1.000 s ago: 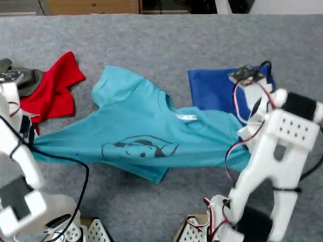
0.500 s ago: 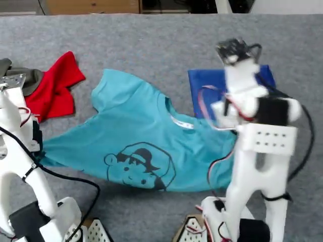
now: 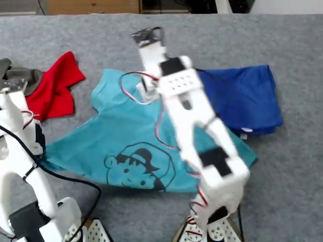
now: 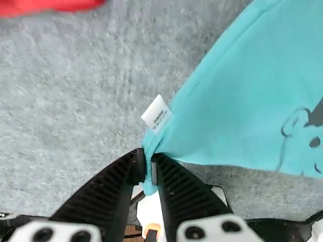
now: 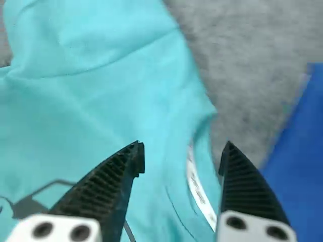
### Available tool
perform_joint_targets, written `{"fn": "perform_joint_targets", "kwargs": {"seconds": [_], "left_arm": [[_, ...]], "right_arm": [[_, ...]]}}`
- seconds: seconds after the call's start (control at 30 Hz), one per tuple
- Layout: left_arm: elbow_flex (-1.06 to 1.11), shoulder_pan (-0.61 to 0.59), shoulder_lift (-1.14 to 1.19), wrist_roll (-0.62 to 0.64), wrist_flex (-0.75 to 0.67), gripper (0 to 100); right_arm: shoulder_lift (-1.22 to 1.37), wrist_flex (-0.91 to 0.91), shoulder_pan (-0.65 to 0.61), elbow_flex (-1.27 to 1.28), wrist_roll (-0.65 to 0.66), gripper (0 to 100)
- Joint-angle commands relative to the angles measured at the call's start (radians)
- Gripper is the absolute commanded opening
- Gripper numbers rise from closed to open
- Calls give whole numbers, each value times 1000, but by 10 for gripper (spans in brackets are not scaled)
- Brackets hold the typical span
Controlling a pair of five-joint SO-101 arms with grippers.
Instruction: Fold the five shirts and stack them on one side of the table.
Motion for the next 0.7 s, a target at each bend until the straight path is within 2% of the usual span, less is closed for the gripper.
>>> {"fn": "perform_joint_targets", "kwargs": {"seconds": [0.0, 0.13, 0.47, 0.67], "left_arm": [[40, -3, -25, 29, -48, 19], [49, -32, -25, 69, -87, 19], [49, -74, -25, 68, -112, 19], [51, -74, -25, 61, -112, 19]], "right_arm": [[191, 29, -25, -200, -9, 170], [401, 44, 22, -372, -9, 0], [670, 430, 39, -725, 48, 2], [717, 437, 117, -561, 41, 2]]}}
